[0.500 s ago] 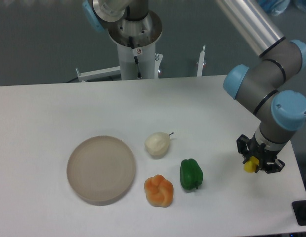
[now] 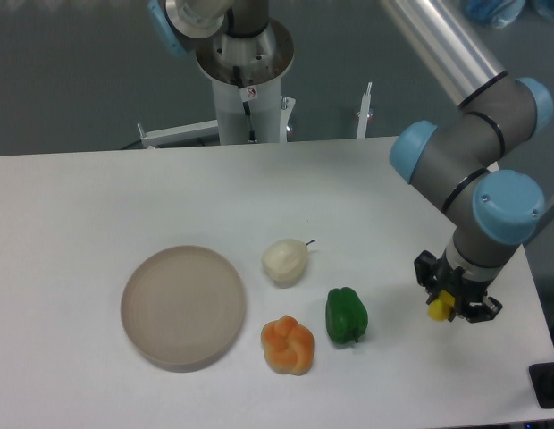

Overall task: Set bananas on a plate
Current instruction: 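Carry the held yellow banana over to the beige plate, then lower the banana onto the plate surface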

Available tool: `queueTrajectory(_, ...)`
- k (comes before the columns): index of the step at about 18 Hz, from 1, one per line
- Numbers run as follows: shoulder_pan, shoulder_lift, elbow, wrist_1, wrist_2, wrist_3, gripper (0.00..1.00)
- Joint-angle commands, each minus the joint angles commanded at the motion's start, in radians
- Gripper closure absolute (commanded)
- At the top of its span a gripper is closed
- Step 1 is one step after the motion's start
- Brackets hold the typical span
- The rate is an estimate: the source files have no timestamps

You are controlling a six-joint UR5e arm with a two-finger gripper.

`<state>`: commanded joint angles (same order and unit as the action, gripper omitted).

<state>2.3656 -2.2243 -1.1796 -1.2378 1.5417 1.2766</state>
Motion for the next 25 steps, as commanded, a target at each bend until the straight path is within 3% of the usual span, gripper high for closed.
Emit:
queueTrajectory(5, -0.12, 0.024, -0.026, -0.049, 0.006, -0.127, 0.93)
queueTrajectory(11, -0.272, 0.035, -0.063, -0.042, 0.009, -0.267, 0.93)
queueTrajectory(16, -0.319, 0.066, -0.118, -0.041, 0.009, -0.322, 0.93)
queueTrajectory(22, -0.429, 0.063, -0.147, -0.034, 0.005, -0.604, 0.88)
queueTrajectory(25, -0.447, 0.052, -0.149, -0.014, 0.005, -0.645, 0.88)
